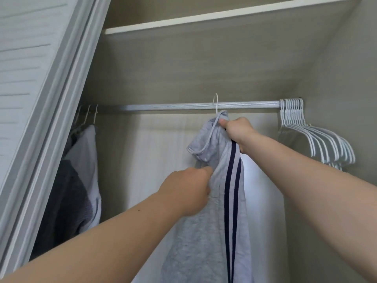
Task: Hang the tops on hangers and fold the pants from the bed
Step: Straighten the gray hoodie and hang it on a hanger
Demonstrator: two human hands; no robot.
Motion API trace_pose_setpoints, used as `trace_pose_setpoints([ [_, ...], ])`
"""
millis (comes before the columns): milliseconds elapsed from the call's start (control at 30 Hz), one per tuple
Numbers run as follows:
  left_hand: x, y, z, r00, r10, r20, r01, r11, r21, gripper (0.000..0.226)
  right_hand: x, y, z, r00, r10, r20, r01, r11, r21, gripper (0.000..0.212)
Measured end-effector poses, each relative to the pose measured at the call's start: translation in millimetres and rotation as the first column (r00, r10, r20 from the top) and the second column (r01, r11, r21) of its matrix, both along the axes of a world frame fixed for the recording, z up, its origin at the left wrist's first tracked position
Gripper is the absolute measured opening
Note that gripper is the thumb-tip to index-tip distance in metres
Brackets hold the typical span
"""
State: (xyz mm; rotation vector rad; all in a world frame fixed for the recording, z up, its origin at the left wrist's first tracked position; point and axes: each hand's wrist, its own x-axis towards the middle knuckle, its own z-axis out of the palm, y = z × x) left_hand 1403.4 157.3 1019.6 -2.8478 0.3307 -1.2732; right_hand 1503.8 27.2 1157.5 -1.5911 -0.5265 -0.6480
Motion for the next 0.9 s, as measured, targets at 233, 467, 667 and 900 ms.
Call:
trace_pose_setpoints([
  [233, 1, 0, 11, 0.998, 0.065, 0.013, -0.066, 0.998, 0.004, 0.017, 15, 8, 9, 0.996, 0.034, -0.086, -0.032, 0.999, 0.024, 0.041],
  [467, 5, 2, -4, 0.995, 0.1, -0.017, -0.1, 0.995, 0.01, 0.018, 8, 1, -18, 0.999, -0.034, -0.035, 0.023, 0.961, -0.275, 0.013],
  [667, 4, -5, -6, 0.985, 0.068, 0.161, -0.062, 0.997, -0.039, 0.027, -30, -27, -37, 0.988, -0.14, 0.057, 0.147, 0.801, -0.58, 0.009],
  [900, 7, -20, -25, 0.999, 0.04, 0.029, -0.039, 0.999, -0.03, 0.053, -40, -21, -49, 0.932, -0.227, 0.284, 0.351, 0.762, -0.543, 0.018],
])
